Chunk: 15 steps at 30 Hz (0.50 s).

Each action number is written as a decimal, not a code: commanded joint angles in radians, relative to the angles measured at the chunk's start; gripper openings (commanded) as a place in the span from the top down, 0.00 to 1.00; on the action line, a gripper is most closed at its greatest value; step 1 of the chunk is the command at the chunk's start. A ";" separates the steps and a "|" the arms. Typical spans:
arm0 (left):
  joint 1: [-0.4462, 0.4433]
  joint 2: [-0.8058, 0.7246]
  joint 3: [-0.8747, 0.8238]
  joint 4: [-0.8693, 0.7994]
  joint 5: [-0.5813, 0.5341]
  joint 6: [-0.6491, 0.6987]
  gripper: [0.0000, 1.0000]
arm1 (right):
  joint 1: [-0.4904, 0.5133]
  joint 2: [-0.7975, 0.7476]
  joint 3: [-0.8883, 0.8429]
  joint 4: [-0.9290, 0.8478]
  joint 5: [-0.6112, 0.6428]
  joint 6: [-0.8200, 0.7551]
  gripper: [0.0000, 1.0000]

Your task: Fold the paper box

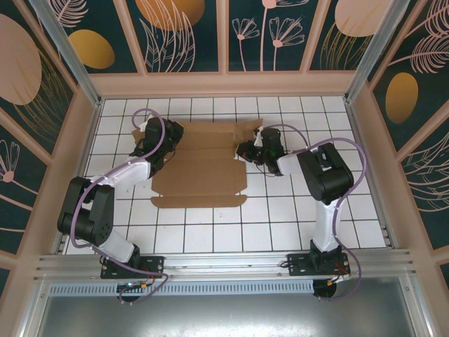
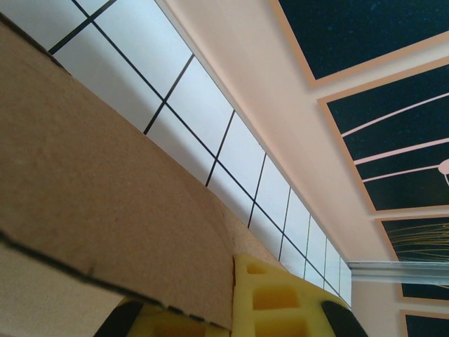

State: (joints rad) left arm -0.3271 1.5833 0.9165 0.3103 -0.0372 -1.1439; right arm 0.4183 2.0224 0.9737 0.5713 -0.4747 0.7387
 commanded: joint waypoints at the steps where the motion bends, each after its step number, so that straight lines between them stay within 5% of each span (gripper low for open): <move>1: -0.014 0.043 -0.022 -0.162 0.062 0.028 1.00 | 0.029 0.049 0.034 0.063 -0.034 0.031 1.00; 15: -0.014 0.043 -0.030 -0.158 0.066 0.030 1.00 | 0.073 0.054 0.026 0.102 -0.012 0.031 1.00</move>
State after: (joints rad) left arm -0.3252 1.5841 0.9165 0.3103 -0.0425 -1.1446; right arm 0.4538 2.0773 0.9920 0.6331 -0.4683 0.7727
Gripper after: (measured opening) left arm 0.051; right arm 0.051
